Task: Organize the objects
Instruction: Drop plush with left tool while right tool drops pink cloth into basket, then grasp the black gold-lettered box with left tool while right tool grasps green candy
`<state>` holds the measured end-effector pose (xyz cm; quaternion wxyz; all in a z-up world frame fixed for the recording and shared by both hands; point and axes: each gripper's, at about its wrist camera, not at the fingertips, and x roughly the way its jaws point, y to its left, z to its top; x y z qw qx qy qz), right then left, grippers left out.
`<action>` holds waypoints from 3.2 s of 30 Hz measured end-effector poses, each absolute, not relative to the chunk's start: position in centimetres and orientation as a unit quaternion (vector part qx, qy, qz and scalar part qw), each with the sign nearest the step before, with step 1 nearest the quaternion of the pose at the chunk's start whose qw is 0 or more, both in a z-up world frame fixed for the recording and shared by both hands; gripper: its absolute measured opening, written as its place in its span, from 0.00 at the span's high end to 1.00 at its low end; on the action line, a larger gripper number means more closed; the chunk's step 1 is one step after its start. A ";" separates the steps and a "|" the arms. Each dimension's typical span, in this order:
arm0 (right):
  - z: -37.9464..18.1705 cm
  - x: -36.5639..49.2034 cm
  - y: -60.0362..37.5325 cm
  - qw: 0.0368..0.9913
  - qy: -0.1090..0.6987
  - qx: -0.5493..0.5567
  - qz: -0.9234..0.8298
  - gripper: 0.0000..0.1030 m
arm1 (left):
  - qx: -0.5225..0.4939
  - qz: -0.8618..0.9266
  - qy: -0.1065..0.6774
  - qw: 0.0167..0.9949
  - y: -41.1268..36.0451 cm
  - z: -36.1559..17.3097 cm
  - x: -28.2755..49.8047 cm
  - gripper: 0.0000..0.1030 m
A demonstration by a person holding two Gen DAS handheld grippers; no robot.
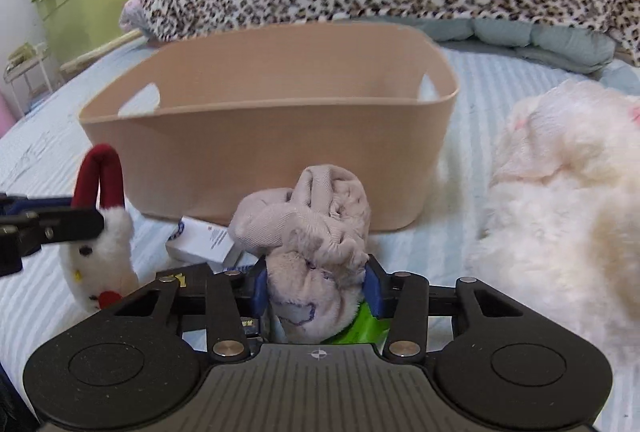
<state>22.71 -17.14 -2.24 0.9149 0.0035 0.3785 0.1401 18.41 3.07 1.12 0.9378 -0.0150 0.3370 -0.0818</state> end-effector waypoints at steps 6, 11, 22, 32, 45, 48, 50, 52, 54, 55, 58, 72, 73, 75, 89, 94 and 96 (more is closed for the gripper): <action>0.9 21.0 -18.6 0.924 0.354 0.012 0.145 0.59 | -0.012 -0.085 0.312 0.946 3.3 3.1 17.4 0.75; 3.9 19.8 -20.3 0.928 0.339 0.029 0.149 0.59 | -0.007 -0.084 0.291 0.953 3.6 4.9 16.7 0.75; 8.0 20.1 -21.3 0.946 0.289 0.048 0.138 0.58 | 0.020 -0.070 0.250 0.966 4.1 8.1 17.6 0.75; 9.4 24.8 -20.2 0.958 0.257 0.042 0.117 0.58 | 0.039 -0.052 0.231 0.971 3.2 9.2 23.2 0.75; 5.6 30.8 -16.4 0.950 0.295 0.000 0.103 0.58 | 0.052 -0.005 0.311 0.949 1.5 3.9 31.8 0.75; 4.1 31.8 -15.9 0.942 0.320 -0.005 0.100 0.57 | 0.050 0.002 0.339 0.940 2.0 2.3 32.3 0.73; 3.3 32.3 -15.4 0.937 0.336 -0.014 0.098 0.56 | 0.050 0.007 0.345 0.937 2.3 1.7 32.2 0.66; 2.8 32.4 -15.1 0.933 0.347 -0.020 0.095 0.45 | 0.051 0.013 0.345 0.937 2.6 1.7 31.8 0.47; 3.0 32.0 -15.0 0.933 0.347 -0.018 0.097 0.39 | 0.049 0.025 0.342 0.938 2.9 2.2 31.2 0.23; 3.2 31.6 -15.0 0.933 0.344 -0.019 0.099 0.36 | 0.047 0.029 0.334 0.941 3.1 2.5 30.6 0.16; 4.5 30.0 -15.3 0.940 0.324 -0.033 0.101 0.18 | 0.042 0.022 0.329 0.943 3.2 3.5 29.2 0.13; 6.4 22.6 -17.7 0.933 0.330 -0.085 0.114 0.00 | 0.055 -0.016 0.331 0.942 2.1 3.9 22.8 0.07; 6.0 22.2 -17.8 0.931 0.335 -0.088 0.114 0.00 | 0.055 -0.019 0.335 0.940 2.0 3.6 22.5 0.07; 5.1 21.8 -17.9 0.927 0.346 -0.094 0.112 0.00 | 0.058 -0.024 0.342 0.938 1.8 2.9 22.1 0.07; -1.4 21.0 -18.5 0.900 0.404 -0.106 0.122 0.00 | 0.082 -0.079 0.405 0.907 1.1 -3.8 21.1 0.07; -2.7 21.4 -18.5 0.893 0.416 -0.110 0.132 0.01 | 0.070 -0.098 0.411 0.904 1.0 -3.8 21.1 0.07; -2.8 21.5 -18.5 0.892 0.416 -0.110 0.137 0.01 | 0.075 -0.105 0.412 0.902 0.9 -3.6 21.0 0.07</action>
